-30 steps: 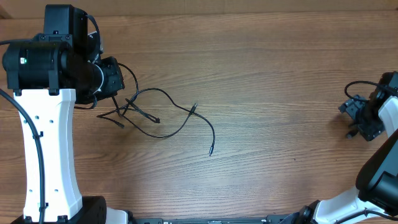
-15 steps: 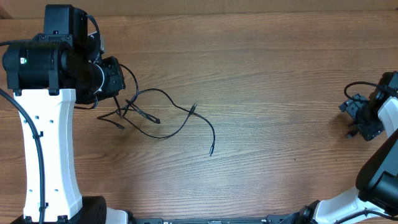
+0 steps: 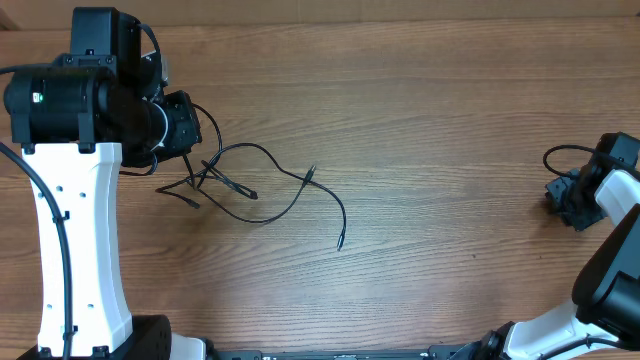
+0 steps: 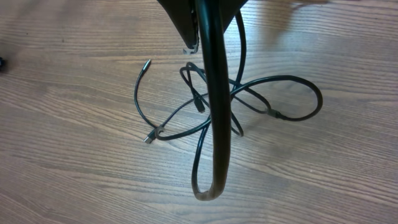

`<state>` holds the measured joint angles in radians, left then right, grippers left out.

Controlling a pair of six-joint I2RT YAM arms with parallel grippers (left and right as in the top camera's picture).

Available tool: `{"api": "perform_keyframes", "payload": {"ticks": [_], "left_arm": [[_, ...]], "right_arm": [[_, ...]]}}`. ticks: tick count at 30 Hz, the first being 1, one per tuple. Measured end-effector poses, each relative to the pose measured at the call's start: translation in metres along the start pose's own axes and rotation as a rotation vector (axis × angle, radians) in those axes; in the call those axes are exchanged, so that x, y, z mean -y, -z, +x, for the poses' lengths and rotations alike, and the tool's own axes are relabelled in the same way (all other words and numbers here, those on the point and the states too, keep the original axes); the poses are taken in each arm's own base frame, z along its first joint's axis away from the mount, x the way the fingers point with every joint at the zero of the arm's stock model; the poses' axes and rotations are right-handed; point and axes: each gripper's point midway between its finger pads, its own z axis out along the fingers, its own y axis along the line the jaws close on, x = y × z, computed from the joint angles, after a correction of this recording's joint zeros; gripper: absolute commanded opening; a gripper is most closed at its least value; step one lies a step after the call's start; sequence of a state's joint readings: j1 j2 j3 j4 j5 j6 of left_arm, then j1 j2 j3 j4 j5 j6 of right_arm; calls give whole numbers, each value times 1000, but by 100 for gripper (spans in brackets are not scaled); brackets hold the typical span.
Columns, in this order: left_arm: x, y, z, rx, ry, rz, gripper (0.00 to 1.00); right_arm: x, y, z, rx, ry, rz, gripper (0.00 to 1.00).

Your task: Untangle cables

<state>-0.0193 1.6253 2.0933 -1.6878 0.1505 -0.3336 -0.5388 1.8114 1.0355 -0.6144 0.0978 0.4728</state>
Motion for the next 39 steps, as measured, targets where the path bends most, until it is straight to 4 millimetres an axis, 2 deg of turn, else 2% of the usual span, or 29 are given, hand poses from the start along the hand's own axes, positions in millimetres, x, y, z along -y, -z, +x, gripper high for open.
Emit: {"api": "perform_keyframes", "payload": {"ticks": [5, 6, 11, 20, 26, 34, 39], "left_arm": [[0, 0, 0, 0, 0, 0, 5], [0, 0, 0, 0, 0, 0, 5], [0, 0, 0, 0, 0, 0, 5], [1, 0, 0, -1, 0, 4, 5], [2, 0, 1, -5, 0, 14, 5], [3, 0, 1, -6, 0, 18, 5], [4, 0, 1, -7, 0, 21, 5]], "right_arm": [[-1, 0, -2, 6, 0, -3, 50], [-1, 0, -2, 10, 0, -4, 51], [1, 0, -5, 15, -8, -2, 51], [23, -2, -18, 24, -75, 8, 47], [18, -2, -17, 15, -78, -20, 46], [15, -2, -15, 5, -78, -37, 38], [15, -2, -15, 5, -78, -37, 36]]}}
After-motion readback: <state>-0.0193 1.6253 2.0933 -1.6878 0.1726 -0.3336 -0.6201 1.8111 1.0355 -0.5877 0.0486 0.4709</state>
